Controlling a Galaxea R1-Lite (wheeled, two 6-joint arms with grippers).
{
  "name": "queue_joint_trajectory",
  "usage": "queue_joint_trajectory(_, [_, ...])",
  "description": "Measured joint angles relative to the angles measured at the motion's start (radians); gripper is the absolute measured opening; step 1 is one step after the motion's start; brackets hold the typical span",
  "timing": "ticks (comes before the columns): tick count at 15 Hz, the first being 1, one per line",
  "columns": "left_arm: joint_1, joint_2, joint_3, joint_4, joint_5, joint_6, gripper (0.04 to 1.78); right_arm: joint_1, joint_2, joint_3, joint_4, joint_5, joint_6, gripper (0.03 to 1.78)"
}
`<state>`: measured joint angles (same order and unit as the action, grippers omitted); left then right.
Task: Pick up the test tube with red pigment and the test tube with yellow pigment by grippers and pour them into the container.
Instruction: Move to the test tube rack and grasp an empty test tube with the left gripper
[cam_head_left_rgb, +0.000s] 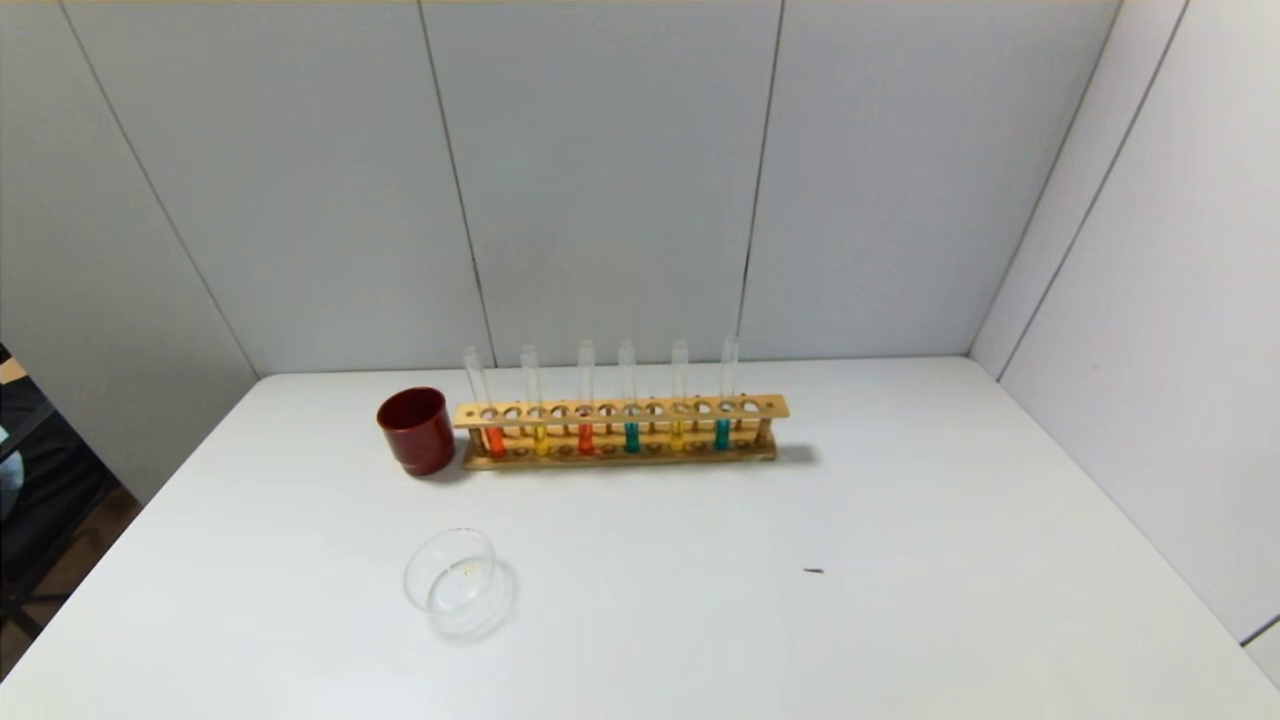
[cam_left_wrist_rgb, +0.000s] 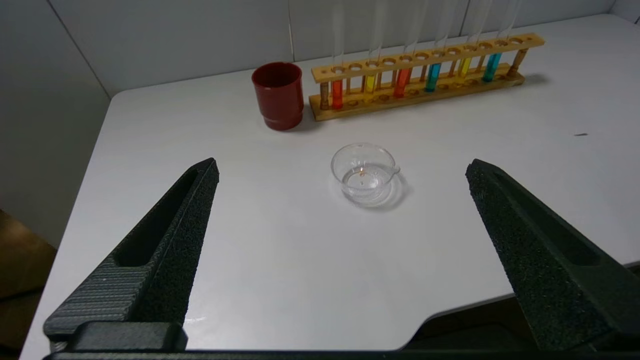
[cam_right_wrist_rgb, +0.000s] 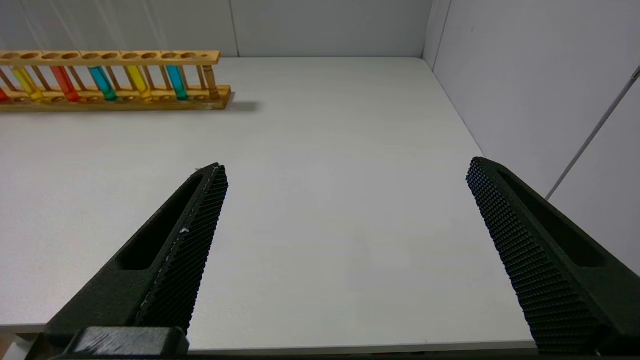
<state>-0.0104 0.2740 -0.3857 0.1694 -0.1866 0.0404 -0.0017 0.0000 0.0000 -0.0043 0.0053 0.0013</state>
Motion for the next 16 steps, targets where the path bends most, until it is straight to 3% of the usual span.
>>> queue_joint_trajectory(4, [-0.023,0.373,-0.243,-0.058,-0.003,0.004,1.75,0.0,0.0,0.0,0.0,0.0,0.0,1.75])
queue_joint_trajectory(10, [-0.057,1.023,-0.505,-0.353,-0.009,0.001,1.75,0.0,0.0,0.0,0.0,0.0,0.0,1.75])
queue_joint_trajectory(16, [-0.085,1.42,-0.605,-0.621,-0.013,-0.035,1.75,0.0,0.0,0.0,0.0,0.0,0.0,1.75])
